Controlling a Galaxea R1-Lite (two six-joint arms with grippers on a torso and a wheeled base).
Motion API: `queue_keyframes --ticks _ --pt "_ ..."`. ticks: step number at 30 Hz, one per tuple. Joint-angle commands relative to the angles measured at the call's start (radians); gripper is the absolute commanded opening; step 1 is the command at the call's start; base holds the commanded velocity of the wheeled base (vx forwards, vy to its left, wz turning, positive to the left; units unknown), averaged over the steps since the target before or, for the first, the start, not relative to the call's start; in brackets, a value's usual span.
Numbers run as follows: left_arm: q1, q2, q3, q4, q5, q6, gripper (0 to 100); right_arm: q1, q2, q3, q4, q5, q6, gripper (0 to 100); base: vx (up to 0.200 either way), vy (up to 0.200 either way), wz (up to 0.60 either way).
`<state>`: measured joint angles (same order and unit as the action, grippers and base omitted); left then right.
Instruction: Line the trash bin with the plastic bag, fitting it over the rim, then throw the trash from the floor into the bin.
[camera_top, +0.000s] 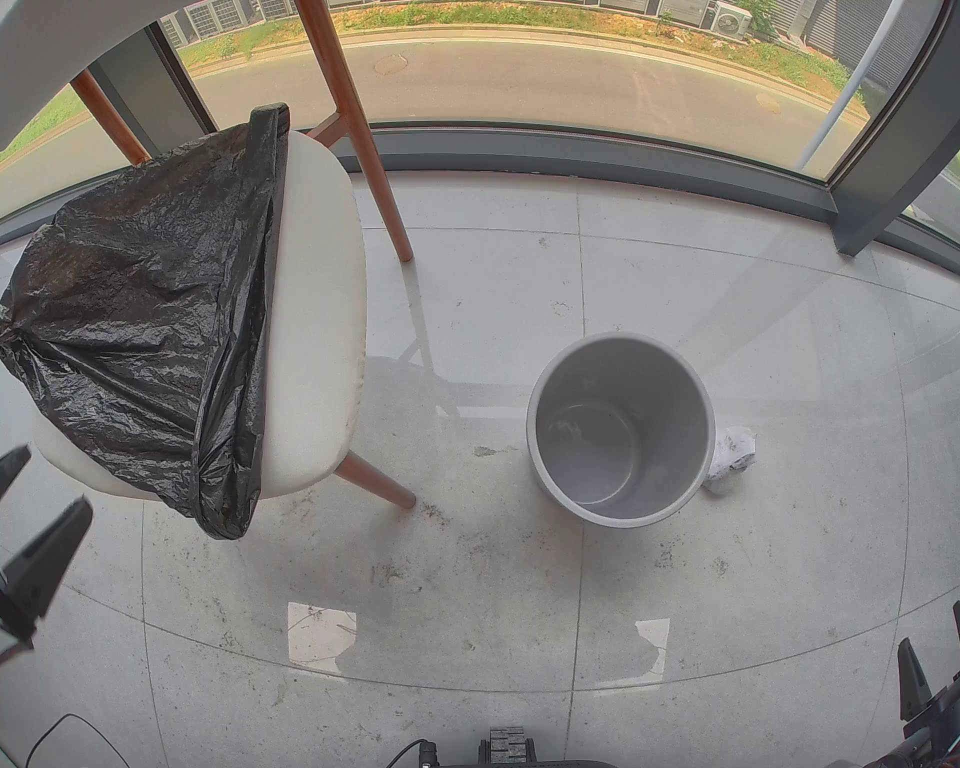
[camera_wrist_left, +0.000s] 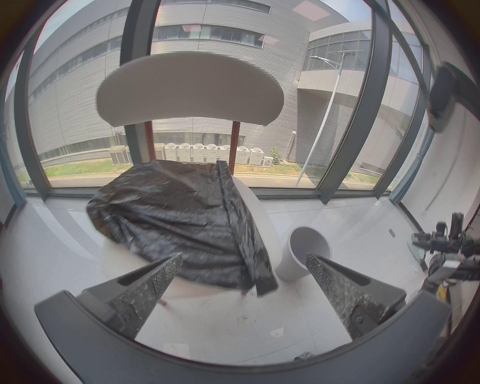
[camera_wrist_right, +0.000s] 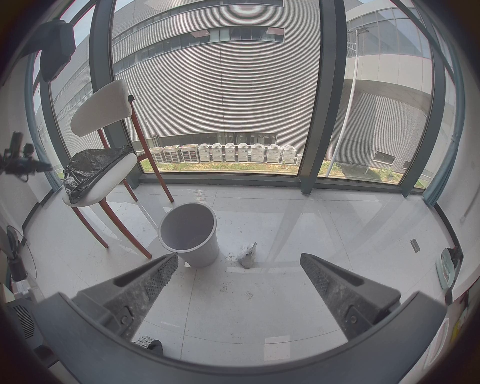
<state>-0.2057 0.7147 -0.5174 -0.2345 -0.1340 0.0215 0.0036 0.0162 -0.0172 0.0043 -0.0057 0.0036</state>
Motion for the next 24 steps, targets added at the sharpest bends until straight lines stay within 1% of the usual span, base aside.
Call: queue_keyframes --ticks 1,3,4,7,9,10,11,13,17,24 --pt "-0.063 0.525 -0.403 0.007 -0.013 -0.077 100 0.001 -0.005 0.017 -0.001 -0.002 0.001 100 0.0 0.0 0.0" --pt "-0.06 0.545 -0.423 0.009 -0.009 -0.092 100 0.001 -0.005 0.017 -0.001 -0.002 0.001 100 0.0 0.0 0.0" --pt "-0.058 0.582 -0.457 0.011 -0.004 -0.12 100 0.001 -0.007 0.017 -0.001 -0.003 0.003 100 0.0 0.0 0.0" --pt "-0.05 0.654 -0.512 0.012 0.008 -0.135 100 0.001 -0.007 0.017 -0.001 -0.005 0.003 100 0.0 0.0 0.0" --pt "-0.049 0.703 -0.547 0.012 0.056 -0.135 100 0.001 -0.007 0.017 -0.001 -0.003 0.003 100 0.0 0.0 0.0" --pt "-0.049 0.703 -0.547 0.012 0.056 -0.135 100 0.001 -0.007 0.017 -0.001 -0.003 0.003 100 0.0 0.0 0.0" --pt "-0.053 0.735 -0.576 0.014 0.108 -0.133 100 0.001 -0.007 0.017 -0.001 -0.003 0.003 100 0.0 0.0 0.0" --pt "-0.053 0.764 -0.599 0.014 0.133 -0.133 100 0.001 -0.007 0.017 -0.001 -0.003 0.003 100 0.0 0.0 0.0" --pt "-0.052 0.807 -0.636 0.014 0.149 -0.133 100 0.001 -0.007 0.017 -0.001 -0.003 0.003 100 0.0 0.0 0.0" --pt "-0.053 0.824 -0.632 0.012 0.151 -0.129 100 0.001 -0.007 0.017 -0.001 -0.003 0.003 100 0.0 0.0 0.0"
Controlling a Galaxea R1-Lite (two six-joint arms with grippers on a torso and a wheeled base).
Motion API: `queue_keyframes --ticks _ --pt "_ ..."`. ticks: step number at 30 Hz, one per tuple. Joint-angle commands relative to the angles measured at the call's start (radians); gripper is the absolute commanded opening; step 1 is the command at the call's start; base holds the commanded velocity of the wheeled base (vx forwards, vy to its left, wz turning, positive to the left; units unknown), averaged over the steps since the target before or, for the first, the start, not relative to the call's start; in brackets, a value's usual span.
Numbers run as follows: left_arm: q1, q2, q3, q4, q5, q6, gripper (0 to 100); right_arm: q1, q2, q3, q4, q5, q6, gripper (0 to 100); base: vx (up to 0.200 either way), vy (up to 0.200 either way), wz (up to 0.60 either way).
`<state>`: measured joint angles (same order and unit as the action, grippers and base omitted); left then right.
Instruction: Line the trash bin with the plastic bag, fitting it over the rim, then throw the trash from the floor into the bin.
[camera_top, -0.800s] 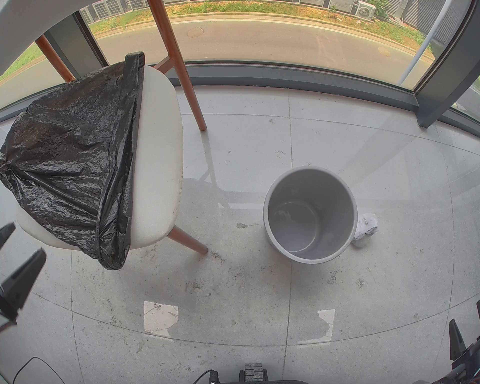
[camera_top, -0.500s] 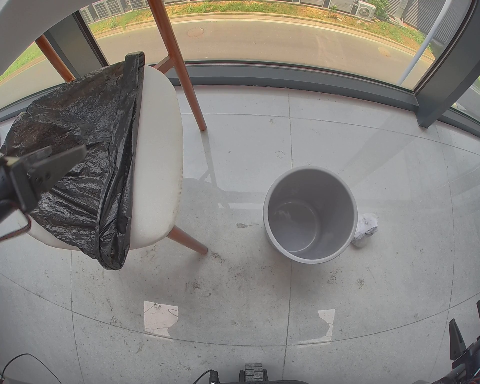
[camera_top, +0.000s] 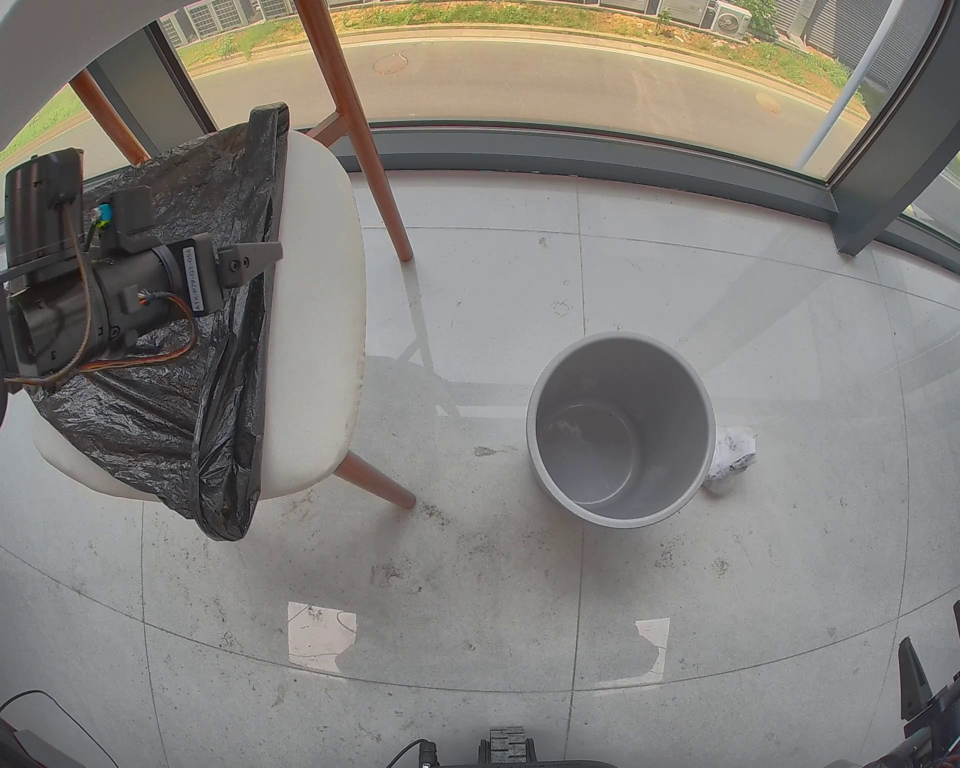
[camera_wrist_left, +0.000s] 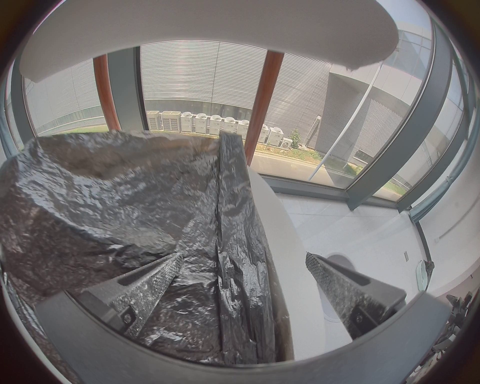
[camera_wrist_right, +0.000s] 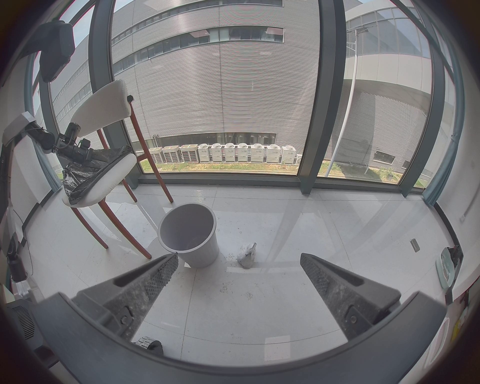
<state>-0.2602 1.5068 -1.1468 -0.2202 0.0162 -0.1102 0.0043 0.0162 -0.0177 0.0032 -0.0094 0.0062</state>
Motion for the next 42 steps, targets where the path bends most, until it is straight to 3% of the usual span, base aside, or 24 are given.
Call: queue_keyframes --ticks 1,10,11,25,32,34,38,39,41,42 --pt "0.001 0.038 -0.004 -0.004 0.001 0.003 100 0.0 -0.007 0.018 0.0 0.0 0.0 100 0.0 0.0 0.0" --pt "0.003 0.056 -0.004 -0.008 0.028 0.0 100 0.0 -0.007 0.018 0.0 0.0 0.0 100 0.0 0.0 0.0" --pt "0.003 0.056 -0.002 -0.007 0.028 0.0 0 0.0 -0.007 0.018 0.0 0.0 0.0 100 0.0 0.0 0.0" --pt "0.013 0.046 0.013 -0.002 0.027 -0.031 0 0.0 -0.007 0.018 0.0 0.0 0.0 100 0.0 0.0 0.0" --pt "0.052 -0.089 0.105 -0.002 -0.025 -0.089 0 0.0 -0.007 0.018 0.0 0.0 0.0 100 0.0 0.0 0.0" --pt "0.118 -0.165 0.173 -0.002 -0.147 -0.14 0 -0.001 -0.007 0.018 0.0 0.0 0.0 100 0.0 0.0 0.0" --pt "0.248 -0.267 0.256 -0.01 -0.401 -0.151 0 0.0 -0.007 0.018 0.0 0.0 0.0 100 0.0 0.0 0.0" --pt "0.26 -0.278 0.262 -0.01 -0.429 -0.151 0 0.0 -0.007 0.018 0.0 0.0 0.0 100 0.0 0.0 0.0" --pt "0.305 -0.343 0.286 -0.007 -0.575 -0.155 0 0.0 -0.007 0.018 0.0 0.002 0.0 100 0.0 0.0 0.0" --pt "0.309 -0.361 0.295 -0.007 -0.611 -0.155 0 -0.001 -0.007 0.018 0.0 0.002 0.0 100 0.0 0.0 0.0"
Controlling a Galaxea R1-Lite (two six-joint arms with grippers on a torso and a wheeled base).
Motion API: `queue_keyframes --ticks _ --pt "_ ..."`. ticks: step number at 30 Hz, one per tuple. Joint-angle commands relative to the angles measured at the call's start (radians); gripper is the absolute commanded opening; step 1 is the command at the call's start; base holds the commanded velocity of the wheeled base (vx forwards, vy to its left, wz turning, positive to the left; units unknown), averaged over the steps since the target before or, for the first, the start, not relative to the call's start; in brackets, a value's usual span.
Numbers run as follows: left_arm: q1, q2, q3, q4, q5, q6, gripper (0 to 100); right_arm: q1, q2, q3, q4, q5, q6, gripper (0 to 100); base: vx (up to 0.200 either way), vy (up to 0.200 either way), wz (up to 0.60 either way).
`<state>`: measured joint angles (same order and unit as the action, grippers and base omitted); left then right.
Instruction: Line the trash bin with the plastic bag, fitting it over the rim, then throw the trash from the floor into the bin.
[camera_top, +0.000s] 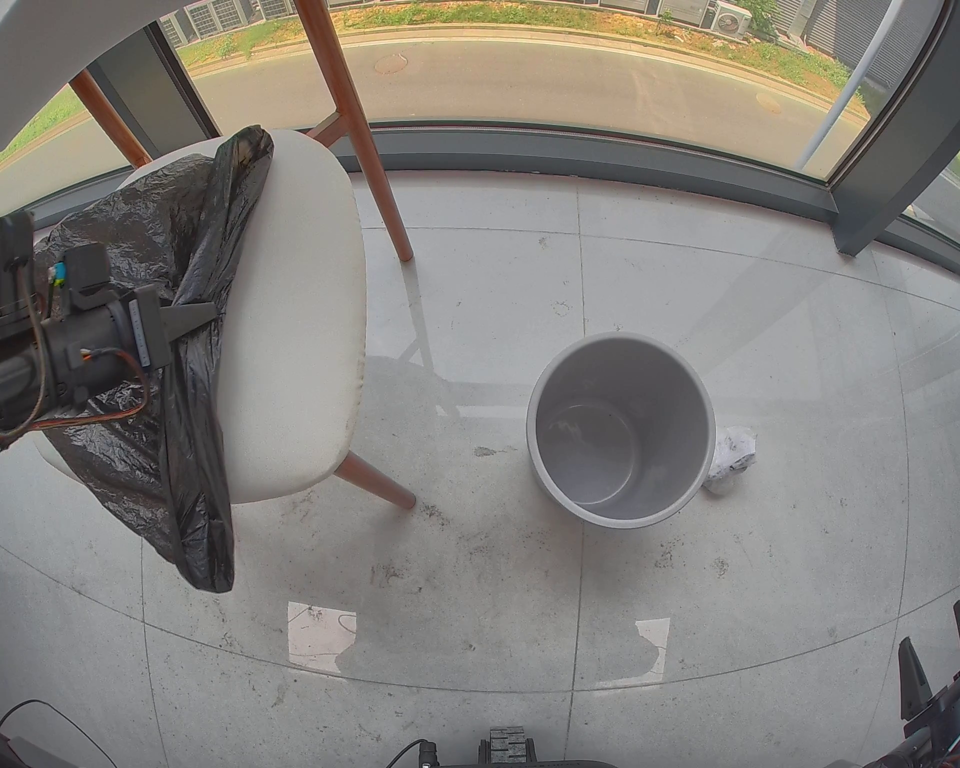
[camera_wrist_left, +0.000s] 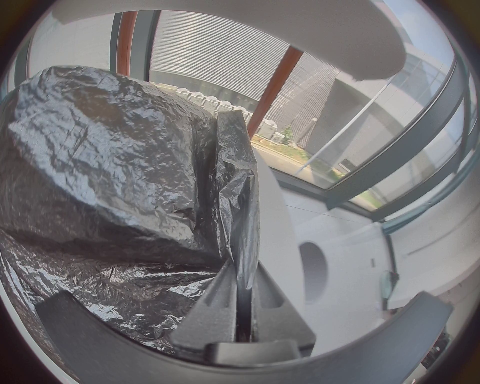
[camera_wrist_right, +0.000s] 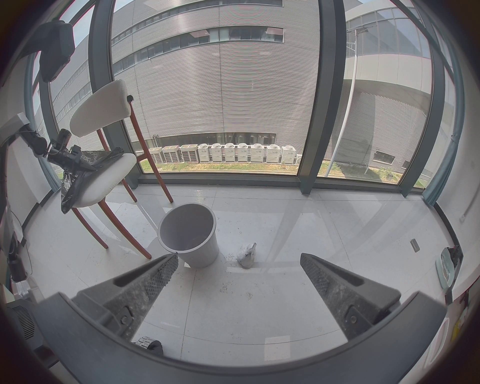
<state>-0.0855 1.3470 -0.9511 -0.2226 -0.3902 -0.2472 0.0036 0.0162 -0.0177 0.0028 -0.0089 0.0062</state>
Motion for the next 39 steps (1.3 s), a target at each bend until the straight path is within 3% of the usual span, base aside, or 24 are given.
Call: queue_keyframes --ticks 1,14,17,21,30,33,35,36,37,38,39 --pt "0.135 -0.216 0.107 -0.004 -0.237 -0.018 0 0.001 -0.007 0.018 0.0 0.001 -0.002 100 0.0 0.0 0.0" --pt "0.124 -0.269 0.132 0.003 -0.449 -0.02 0 -0.001 -0.007 0.018 0.0 0.003 0.0 100 0.0 0.0 0.0" --pt "0.095 -0.299 0.186 0.002 -0.535 -0.02 0 -0.001 -0.007 0.018 0.002 0.004 0.0 100 0.0 0.0 0.0" --pt "0.078 -0.309 0.195 -0.006 -0.585 -0.02 0 -0.001 -0.005 0.018 0.002 0.004 -0.002 100 0.0 0.0 0.0" --pt "0.007 -0.289 0.186 -0.009 -0.585 -0.009 0 -0.001 -0.002 -0.028 -0.035 0.015 -0.041 100 0.0 0.0 0.0" --pt "0.007 -0.241 0.179 -0.015 -0.561 0.025 0 0.088 0.266 -0.179 -0.129 0.115 -0.017 100 0.0 0.0 0.0" --pt "0.007 -0.22 0.173 -0.026 -0.541 0.043 0 0.151 0.357 -0.211 -0.139 0.132 0.003 100 0.0 0.0 0.0" --pt "0.007 -0.189 0.173 -0.043 -0.519 0.062 0 0.237 0.389 -0.26 -0.132 0.139 0.074 100 0.0 0.0 0.0" --pt "0.007 -0.189 0.173 -0.043 -0.519 0.062 0 0.237 0.389 -0.26 -0.132 0.139 0.074 100 0.0 0.0 0.0" --pt "-0.007 -0.158 0.175 -0.066 -0.516 0.082 0 0.334 0.449 -0.298 -0.116 0.149 0.193 100 0.0 0.0 0.0" --pt "-0.026 -0.134 0.175 -0.081 -0.512 0.094 0 0.381 0.492 -0.309 -0.11 0.152 0.235 100 0.0 0.0 0.0"
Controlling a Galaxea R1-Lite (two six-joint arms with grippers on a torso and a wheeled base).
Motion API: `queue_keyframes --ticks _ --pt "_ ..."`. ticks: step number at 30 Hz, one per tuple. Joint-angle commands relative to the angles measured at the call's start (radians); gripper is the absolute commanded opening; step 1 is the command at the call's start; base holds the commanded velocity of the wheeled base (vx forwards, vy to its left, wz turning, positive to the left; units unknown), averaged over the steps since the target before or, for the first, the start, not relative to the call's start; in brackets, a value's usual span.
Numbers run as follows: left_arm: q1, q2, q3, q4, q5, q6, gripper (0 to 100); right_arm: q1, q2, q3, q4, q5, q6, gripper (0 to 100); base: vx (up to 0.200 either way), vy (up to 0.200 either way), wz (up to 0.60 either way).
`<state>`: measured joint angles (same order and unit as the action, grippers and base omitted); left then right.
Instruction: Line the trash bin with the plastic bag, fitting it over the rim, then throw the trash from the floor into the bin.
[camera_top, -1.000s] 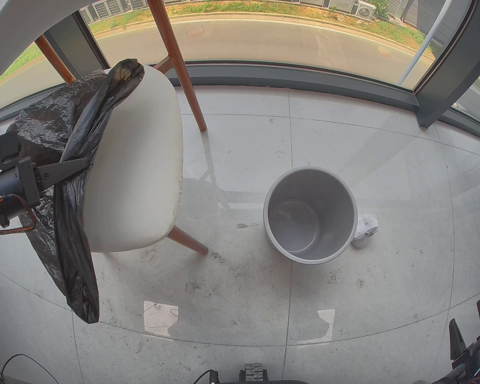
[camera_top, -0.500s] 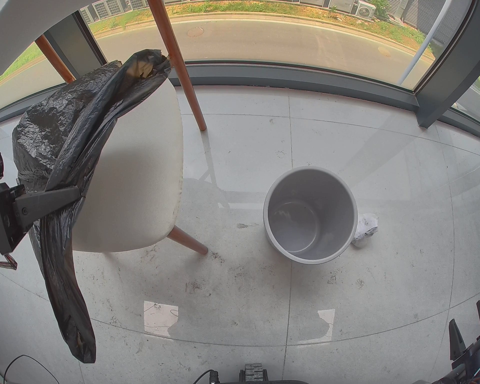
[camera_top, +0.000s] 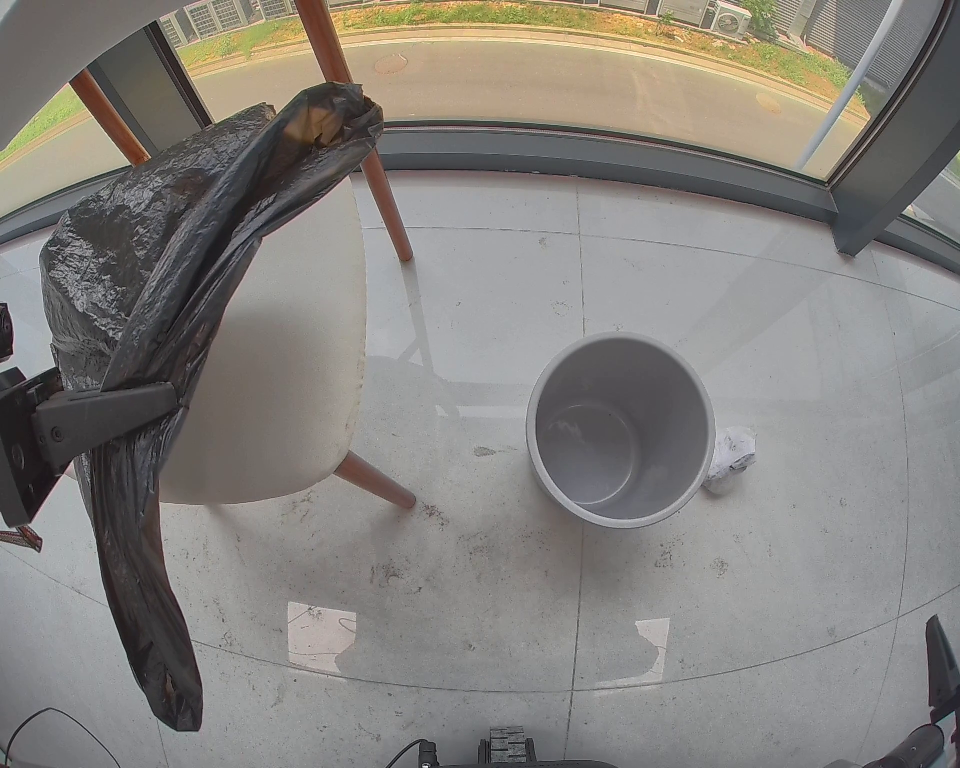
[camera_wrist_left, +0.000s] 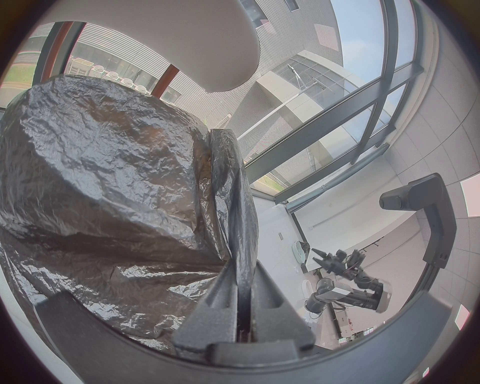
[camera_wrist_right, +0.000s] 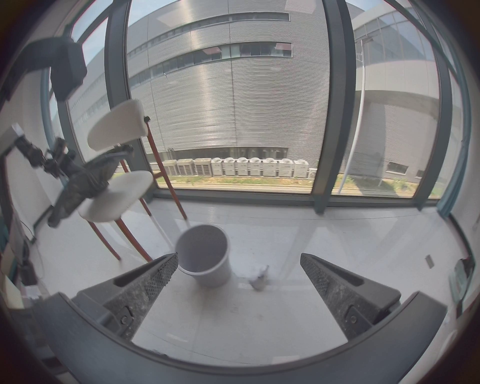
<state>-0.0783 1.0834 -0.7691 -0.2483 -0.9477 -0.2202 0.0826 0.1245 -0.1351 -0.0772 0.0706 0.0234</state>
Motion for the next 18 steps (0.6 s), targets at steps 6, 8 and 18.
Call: queue_keyframes --ticks 6,8,18 --pt "-0.163 0.274 0.028 -0.181 0.047 0.206 0 0.43 0.521 -0.288 -0.004 0.075 0.395 100 0.0 0.0 0.0" --pt "-0.199 0.297 0.019 -0.19 0.049 0.2 0 0.441 0.569 -0.322 0.014 0.089 0.464 100 0.0 0.0 0.0" --pt "-0.452 0.309 -0.03 -0.19 0.313 0.053 0 0.582 0.886 -0.485 -0.007 0.213 0.607 100 0.0 0.0 0.0"
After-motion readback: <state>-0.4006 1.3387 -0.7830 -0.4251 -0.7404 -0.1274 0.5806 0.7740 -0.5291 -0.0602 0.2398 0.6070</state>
